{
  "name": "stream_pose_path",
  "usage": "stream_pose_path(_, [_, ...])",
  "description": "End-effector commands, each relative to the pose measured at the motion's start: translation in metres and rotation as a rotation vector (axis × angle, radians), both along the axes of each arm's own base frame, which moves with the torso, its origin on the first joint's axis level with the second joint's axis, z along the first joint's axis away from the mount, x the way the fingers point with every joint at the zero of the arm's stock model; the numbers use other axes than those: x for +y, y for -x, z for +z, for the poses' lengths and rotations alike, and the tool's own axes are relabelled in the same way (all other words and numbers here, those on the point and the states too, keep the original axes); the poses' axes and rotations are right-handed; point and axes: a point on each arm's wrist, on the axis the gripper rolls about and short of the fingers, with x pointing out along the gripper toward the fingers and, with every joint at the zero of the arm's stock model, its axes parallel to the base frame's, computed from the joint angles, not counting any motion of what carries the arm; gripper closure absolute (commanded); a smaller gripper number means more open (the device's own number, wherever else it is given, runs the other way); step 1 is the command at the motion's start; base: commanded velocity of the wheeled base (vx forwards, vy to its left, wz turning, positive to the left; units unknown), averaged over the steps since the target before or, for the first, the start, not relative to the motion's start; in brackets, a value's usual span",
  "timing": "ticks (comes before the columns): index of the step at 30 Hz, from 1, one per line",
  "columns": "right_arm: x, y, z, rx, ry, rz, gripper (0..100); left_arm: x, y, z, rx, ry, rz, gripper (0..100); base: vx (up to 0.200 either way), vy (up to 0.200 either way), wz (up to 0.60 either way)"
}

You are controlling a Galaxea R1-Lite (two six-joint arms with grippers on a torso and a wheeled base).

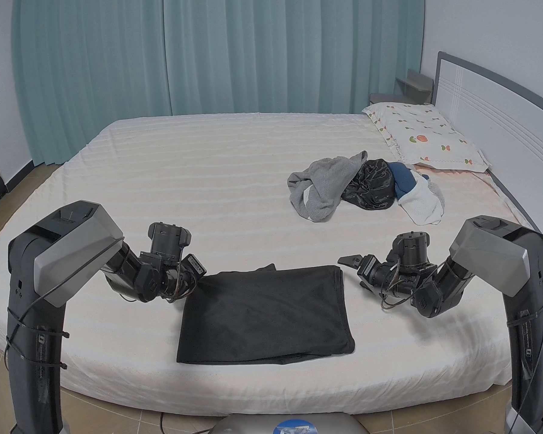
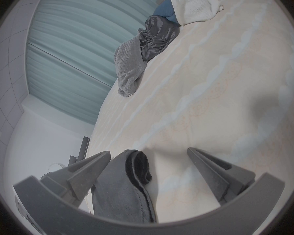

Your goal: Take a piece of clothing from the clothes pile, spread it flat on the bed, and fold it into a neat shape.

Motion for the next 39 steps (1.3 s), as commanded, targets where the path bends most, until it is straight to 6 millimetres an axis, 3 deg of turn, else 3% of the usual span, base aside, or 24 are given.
stream_pose_path(1, [0.007, -0.002, -0.005, -0.001, 0.001, 0.013, 0, -0.001, 0.001, 0.0, 0.0, -0.003, 0.002, 100, 0.0, 0.0, 0.0])
stream_pose_path(3, [0.009, -0.009, -0.005, -0.018, -0.003, 0.015, 0, -0.001, 0.001, 0.0, 0.0, -0.003, 0.002, 100, 0.0, 0.0, 0.0])
stream_pose_path(4, [0.009, -0.009, -0.006, -0.018, -0.003, 0.015, 100, 0.0, 0.001, -0.001, 0.002, -0.003, 0.004, 100, 0.0, 0.0, 0.0])
stream_pose_path(11, [0.021, -0.011, -0.004, -0.035, -0.006, 0.039, 100, -0.001, 0.0, 0.0, -0.001, -0.002, 0.002, 100, 0.0, 0.0, 0.0])
stream_pose_path(23, [0.018, -0.023, 0.006, -0.096, 0.008, -0.029, 100, -0.001, 0.0, 0.0, -0.001, -0.001, 0.003, 100, 0.0, 0.0, 0.0])
stream_pose_path(31, [0.017, -0.021, -0.002, -0.075, 0.023, -0.04, 100, 0.0, 0.002, 0.0, 0.004, 0.006, -0.004, 100, 0.0, 0.0, 0.0])
stream_pose_path(32, [0.017, -0.021, -0.002, -0.075, 0.023, -0.04, 100, 0.0, 0.002, 0.0, 0.004, 0.006, -0.004, 0, 0.0, 0.0, 0.0])
stream_pose_path(33, [0.016, -0.021, 0.0, -0.079, 0.022, -0.042, 100, 0.0, 0.001, 0.001, 0.003, 0.007, -0.004, 0, 0.0, 0.0, 0.0])
stream_pose_path(34, [0.016, -0.021, 0.002, -0.082, 0.02, -0.042, 0, 0.0, 0.001, 0.001, 0.003, 0.007, -0.004, 0, 0.0, 0.0, 0.0])
stream_pose_path(38, [0.0, -0.018, 0.022, -0.094, 0.003, -0.064, 0, 0.004, 0.0, 0.003, 0.0, 0.019, 0.013, 0, 0.0, 0.0, 0.0])
stream_pose_path(39, [-0.006, -0.01, 0.03, -0.088, -0.007, -0.051, 0, 0.009, -0.001, 0.008, -0.008, 0.044, 0.045, 0, 0.0, 0.0, 0.0])
